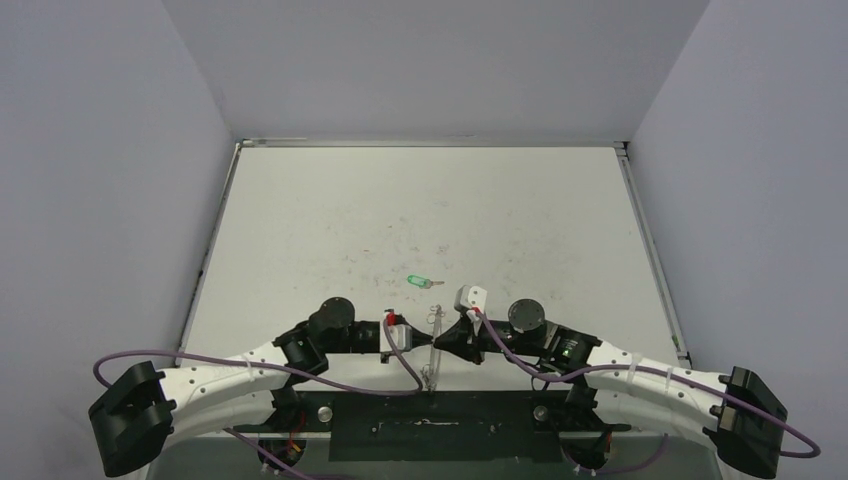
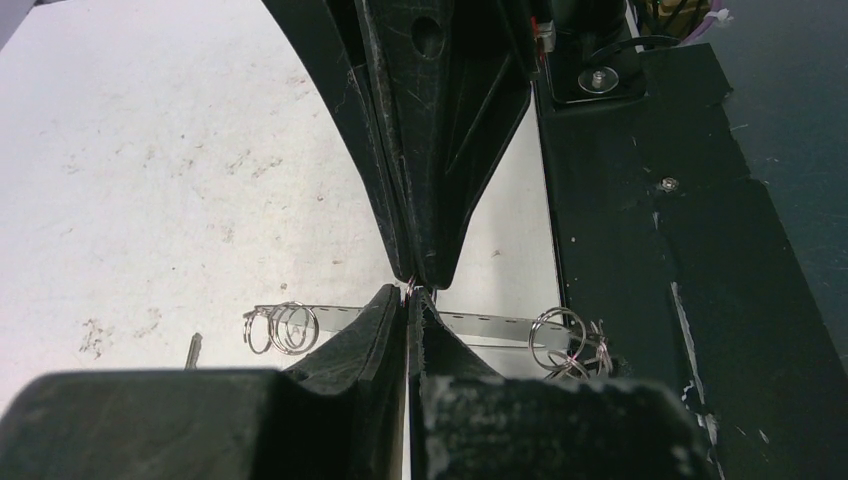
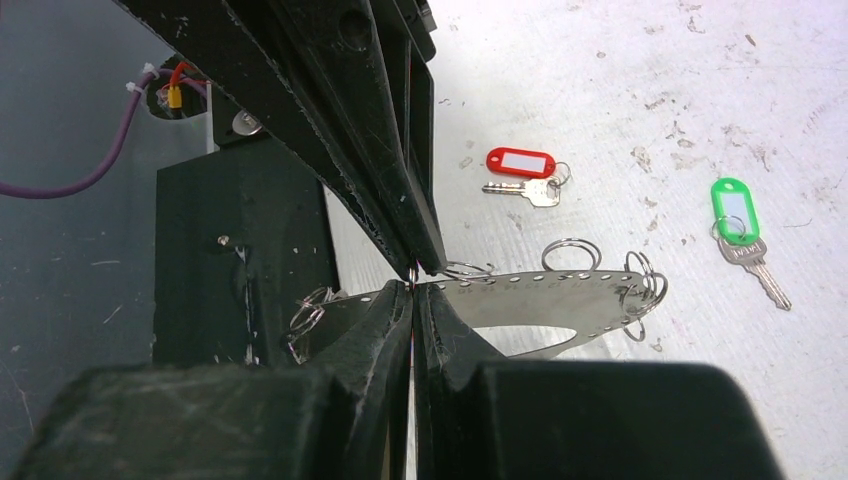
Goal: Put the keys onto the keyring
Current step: Adjust the keyring.
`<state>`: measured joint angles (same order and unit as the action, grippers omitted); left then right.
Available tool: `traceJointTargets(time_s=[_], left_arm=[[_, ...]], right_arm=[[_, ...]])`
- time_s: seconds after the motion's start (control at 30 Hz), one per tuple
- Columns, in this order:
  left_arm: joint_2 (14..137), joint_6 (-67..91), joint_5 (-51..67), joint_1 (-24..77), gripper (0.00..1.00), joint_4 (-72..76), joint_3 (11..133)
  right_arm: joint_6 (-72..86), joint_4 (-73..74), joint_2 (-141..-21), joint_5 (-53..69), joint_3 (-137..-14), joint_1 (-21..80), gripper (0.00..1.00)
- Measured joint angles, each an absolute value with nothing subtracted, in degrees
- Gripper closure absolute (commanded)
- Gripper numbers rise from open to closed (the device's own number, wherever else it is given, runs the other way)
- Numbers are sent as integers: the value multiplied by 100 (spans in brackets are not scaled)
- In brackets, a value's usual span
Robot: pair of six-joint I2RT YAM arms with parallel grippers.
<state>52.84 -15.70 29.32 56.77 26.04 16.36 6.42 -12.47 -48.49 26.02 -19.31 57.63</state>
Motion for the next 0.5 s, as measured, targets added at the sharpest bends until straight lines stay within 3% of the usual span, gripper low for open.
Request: traceJointTargets(time_s=[0.5], left_arm=[[5172,-1579,2401,5739,100,1247,2239]], right_arm=[[609,-1374,-5124,2263,-2045,5798,100]])
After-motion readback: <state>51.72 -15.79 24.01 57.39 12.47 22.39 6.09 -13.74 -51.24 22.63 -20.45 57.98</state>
